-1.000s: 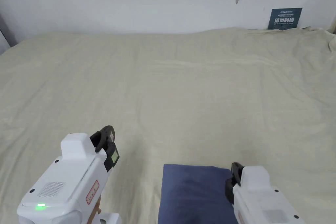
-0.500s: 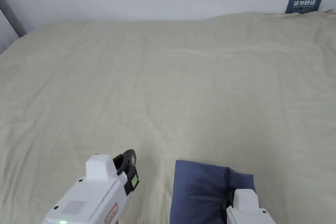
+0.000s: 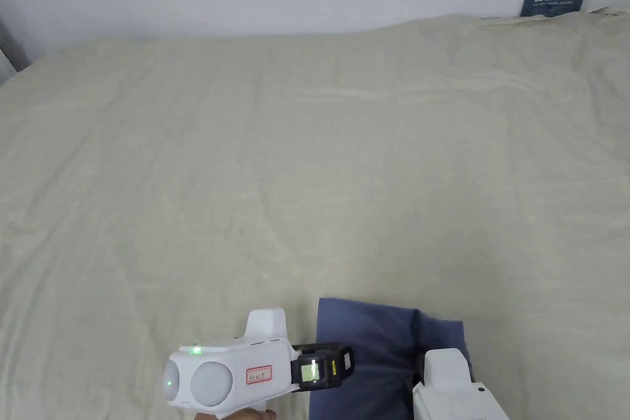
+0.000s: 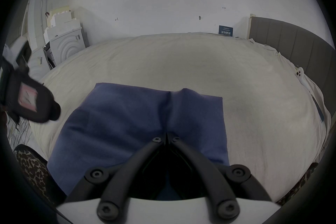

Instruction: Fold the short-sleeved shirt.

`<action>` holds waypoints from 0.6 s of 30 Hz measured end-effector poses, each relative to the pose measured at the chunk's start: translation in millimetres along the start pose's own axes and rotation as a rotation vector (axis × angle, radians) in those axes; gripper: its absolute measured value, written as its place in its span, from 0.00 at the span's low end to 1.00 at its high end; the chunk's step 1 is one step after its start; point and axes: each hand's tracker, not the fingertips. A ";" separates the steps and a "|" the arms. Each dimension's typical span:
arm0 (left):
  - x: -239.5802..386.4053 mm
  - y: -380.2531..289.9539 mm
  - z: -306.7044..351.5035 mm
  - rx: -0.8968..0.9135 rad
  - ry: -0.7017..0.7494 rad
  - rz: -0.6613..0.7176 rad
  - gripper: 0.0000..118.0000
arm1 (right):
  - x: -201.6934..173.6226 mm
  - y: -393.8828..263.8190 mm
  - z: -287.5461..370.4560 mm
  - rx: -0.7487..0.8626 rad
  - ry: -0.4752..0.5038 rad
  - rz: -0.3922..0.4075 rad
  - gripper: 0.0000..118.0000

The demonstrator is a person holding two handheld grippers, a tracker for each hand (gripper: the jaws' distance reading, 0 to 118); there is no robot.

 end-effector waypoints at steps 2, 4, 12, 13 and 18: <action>-5.4 3.3 -12.4 -0.047 0.009 0.011 0.83 | 0.9 0.2 -0.3 -0.003 0.001 0.000 0.00; -9.6 8.0 -19.0 -0.056 -0.007 0.013 0.65 | 3.0 0.0 -1.4 -0.007 0.004 0.000 0.00; -13.4 19.1 -33.3 -0.113 -0.064 0.037 0.42 | 11.3 -4.9 -9.4 -0.018 0.018 0.008 0.00; -16.2 18.4 -34.0 -0.123 -0.083 0.052 0.39 | 12.5 -4.8 -9.8 -0.020 0.021 0.008 0.00; -22.7 19.0 -39.2 -0.142 -0.092 0.076 0.24 | 11.5 1.9 -6.5 -0.035 0.036 0.016 0.00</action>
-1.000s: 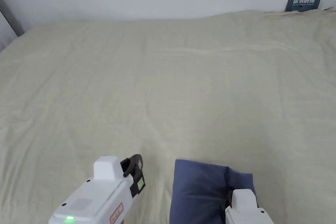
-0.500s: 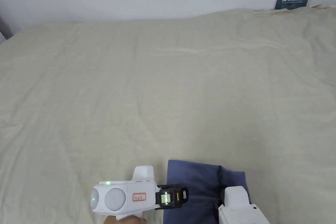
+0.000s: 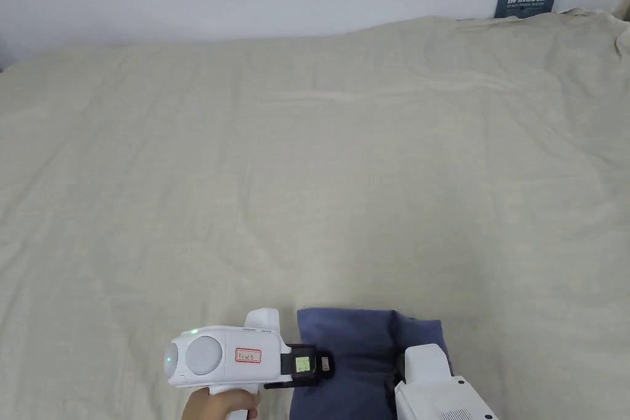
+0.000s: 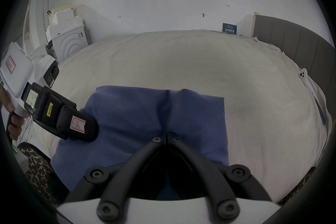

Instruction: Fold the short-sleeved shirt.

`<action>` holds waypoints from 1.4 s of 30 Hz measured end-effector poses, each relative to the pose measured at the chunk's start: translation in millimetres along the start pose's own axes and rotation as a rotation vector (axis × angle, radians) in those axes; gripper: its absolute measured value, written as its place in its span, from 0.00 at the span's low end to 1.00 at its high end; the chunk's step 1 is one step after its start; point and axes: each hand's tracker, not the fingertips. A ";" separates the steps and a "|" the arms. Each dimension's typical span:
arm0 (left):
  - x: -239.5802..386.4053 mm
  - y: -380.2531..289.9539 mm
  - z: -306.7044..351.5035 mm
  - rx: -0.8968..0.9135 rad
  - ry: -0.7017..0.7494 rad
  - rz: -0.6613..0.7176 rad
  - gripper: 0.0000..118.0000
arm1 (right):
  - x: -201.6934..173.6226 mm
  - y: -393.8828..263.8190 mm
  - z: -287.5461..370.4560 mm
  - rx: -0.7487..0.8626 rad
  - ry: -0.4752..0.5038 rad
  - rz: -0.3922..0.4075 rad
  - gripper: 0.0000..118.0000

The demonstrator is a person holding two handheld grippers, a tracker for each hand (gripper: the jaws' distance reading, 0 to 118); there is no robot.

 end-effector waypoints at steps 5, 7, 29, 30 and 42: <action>20.0 -4.4 2.5 0.033 0.053 -0.074 0.17 | 6.7 14.7 14.0 -0.012 0.028 -0.016 0.00; 23.3 -2.5 10.4 0.040 0.037 -0.080 0.16 | 12.2 26.3 30.3 0.045 0.027 -0.033 0.00; -118.6 82.1 236.1 0.250 0.505 -0.083 0.14 | 42.5 165.7 154.9 0.514 -0.077 0.037 0.00; -130.1 84.4 247.9 0.248 0.541 -0.078 0.14 | 41.5 167.8 155.0 0.518 -0.083 0.041 0.00; -208.5 84.9 296.2 0.175 0.798 0.068 0.14 | 46.0 168.6 123.1 0.504 -0.106 0.050 0.00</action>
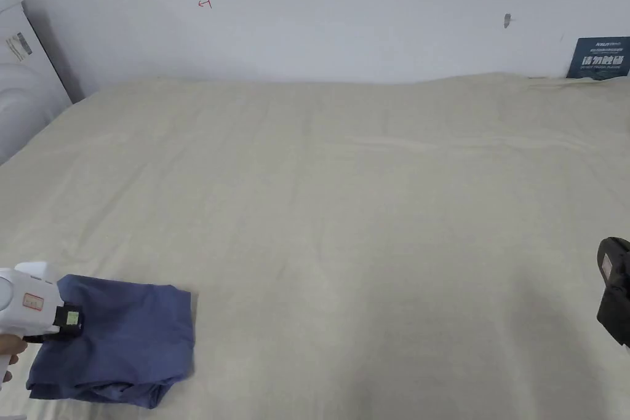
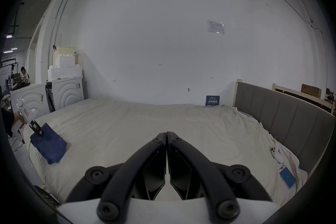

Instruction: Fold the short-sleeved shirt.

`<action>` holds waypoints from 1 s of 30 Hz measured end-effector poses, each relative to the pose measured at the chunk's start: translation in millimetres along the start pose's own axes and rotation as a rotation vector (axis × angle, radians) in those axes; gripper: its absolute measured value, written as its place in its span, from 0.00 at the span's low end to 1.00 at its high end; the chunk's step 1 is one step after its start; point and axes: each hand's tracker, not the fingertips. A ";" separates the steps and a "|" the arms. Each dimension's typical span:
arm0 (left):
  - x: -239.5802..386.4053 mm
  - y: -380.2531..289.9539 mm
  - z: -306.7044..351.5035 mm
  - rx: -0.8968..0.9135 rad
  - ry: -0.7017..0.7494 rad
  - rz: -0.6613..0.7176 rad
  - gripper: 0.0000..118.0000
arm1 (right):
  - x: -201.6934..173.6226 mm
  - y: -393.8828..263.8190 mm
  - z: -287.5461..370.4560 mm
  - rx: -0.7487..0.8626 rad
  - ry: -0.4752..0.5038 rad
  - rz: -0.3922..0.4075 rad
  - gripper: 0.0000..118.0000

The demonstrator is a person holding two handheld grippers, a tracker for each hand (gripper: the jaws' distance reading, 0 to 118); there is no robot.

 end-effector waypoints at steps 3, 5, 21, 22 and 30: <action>2.3 -4.8 -14.9 -0.021 0.031 0.008 0.15 | -5.0 -0.8 -5.1 -0.006 -0.001 0.000 0.00; 3.2 -6.0 -24.0 -0.026 0.050 0.016 0.17 | -6.6 -2.2 -7.6 -0.009 -0.001 -0.002 0.00; 11.0 -11.8 48.3 0.253 0.106 0.148 1.00 | -4.3 18.7 8.7 0.019 0.033 -0.008 0.00; 12.8 -12.0 60.3 0.284 0.106 0.152 1.00 | -3.2 22.0 10.6 0.025 0.036 -0.007 0.00; 38.3 -20.5 161.2 0.585 0.095 0.161 1.00 | 7.5 47.5 28.9 0.073 0.038 -0.003 0.00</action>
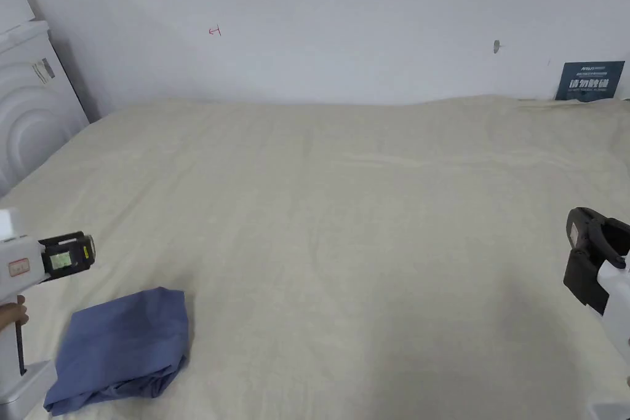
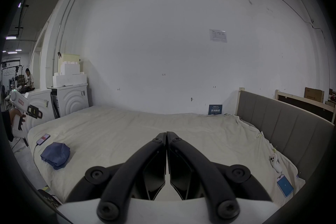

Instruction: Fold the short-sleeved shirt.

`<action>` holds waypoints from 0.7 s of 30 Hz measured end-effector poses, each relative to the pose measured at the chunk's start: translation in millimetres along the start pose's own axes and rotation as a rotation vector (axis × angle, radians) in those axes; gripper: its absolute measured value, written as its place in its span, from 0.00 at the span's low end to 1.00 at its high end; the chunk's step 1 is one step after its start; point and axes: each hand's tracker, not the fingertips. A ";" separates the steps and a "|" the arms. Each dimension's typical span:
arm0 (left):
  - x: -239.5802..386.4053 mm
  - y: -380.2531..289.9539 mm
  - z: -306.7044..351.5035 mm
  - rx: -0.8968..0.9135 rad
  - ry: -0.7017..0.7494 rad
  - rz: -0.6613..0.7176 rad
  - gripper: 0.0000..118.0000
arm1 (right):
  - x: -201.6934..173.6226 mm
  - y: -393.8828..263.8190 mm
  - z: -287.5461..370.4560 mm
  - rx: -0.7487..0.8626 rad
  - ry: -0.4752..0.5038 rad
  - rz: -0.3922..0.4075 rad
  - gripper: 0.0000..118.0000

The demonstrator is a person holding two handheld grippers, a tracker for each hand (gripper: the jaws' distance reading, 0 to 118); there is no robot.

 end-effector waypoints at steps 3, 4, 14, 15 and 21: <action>11.4 17.4 41.1 0.144 -0.019 0.016 1.00 | 5.8 9.4 6.7 0.022 0.000 0.002 0.00; 14.9 21.7 53.2 0.182 -0.025 0.019 1.00 | 7.3 12.0 8.3 0.028 -0.002 0.005 0.00; 69.5 15.7 151.0 0.635 -0.099 0.125 1.00 | 27.9 27.4 27.2 0.081 -0.035 0.013 0.00; 77.7 11.3 153.3 0.661 -0.105 0.140 1.00 | 29.7 27.9 29.0 0.084 -0.038 0.010 0.00; 126.2 -15.5 161.1 0.644 -0.150 0.105 1.00 | 38.5 28.0 37.6 0.094 -0.059 0.006 0.00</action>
